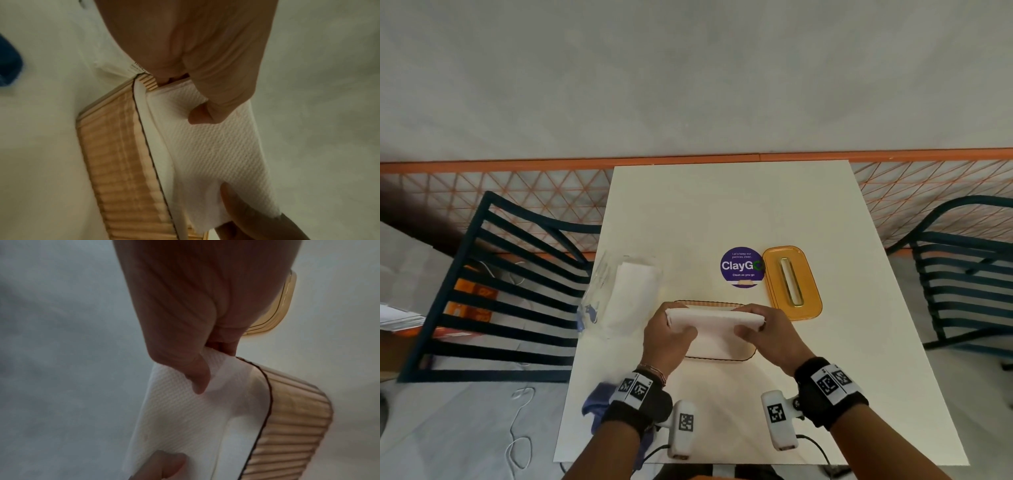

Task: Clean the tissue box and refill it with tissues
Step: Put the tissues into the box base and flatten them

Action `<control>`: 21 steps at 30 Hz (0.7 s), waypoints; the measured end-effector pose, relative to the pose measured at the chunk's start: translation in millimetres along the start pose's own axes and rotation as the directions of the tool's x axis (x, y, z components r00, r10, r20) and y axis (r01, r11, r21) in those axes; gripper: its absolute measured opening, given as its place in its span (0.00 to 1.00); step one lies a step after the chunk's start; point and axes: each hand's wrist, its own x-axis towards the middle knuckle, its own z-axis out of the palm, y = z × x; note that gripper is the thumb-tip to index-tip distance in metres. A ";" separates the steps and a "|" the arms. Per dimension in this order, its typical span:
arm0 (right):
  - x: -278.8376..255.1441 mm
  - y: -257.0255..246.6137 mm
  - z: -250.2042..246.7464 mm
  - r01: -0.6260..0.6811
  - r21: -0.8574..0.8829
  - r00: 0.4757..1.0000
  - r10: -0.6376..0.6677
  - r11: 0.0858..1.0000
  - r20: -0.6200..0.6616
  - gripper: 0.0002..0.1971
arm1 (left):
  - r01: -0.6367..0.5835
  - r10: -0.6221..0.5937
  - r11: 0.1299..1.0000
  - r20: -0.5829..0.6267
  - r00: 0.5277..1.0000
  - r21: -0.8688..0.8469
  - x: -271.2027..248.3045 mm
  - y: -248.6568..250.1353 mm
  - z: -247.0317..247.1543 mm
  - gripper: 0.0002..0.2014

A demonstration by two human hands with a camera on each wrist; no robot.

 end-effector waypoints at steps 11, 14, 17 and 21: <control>14.7 9.4 7.1 -0.230 -0.099 0.973 0.231 0.968 0.001 0.20 | 0.045 -0.089 0.963 0.155 0.984 0.264 18.0 3.7 -17.4 0.26; 17.8 10.2 12.2 -0.264 -0.193 0.964 0.265 0.945 -0.025 0.16 | 0.020 -0.085 0.935 0.171 0.982 0.354 17.6 3.6 -12.0 0.25; 19.1 5.2 17.4 -0.279 -0.250 0.959 0.283 0.927 -0.019 0.17 | 0.044 -0.125 0.910 0.171 0.977 0.412 19.5 1.0 -7.3 0.28; 20.0 1.0 18.2 -0.302 -0.286 0.951 0.307 0.909 -0.028 0.19 | 0.040 -0.117 0.884 0.137 0.984 0.466 25.0 -1.0 -9.5 0.23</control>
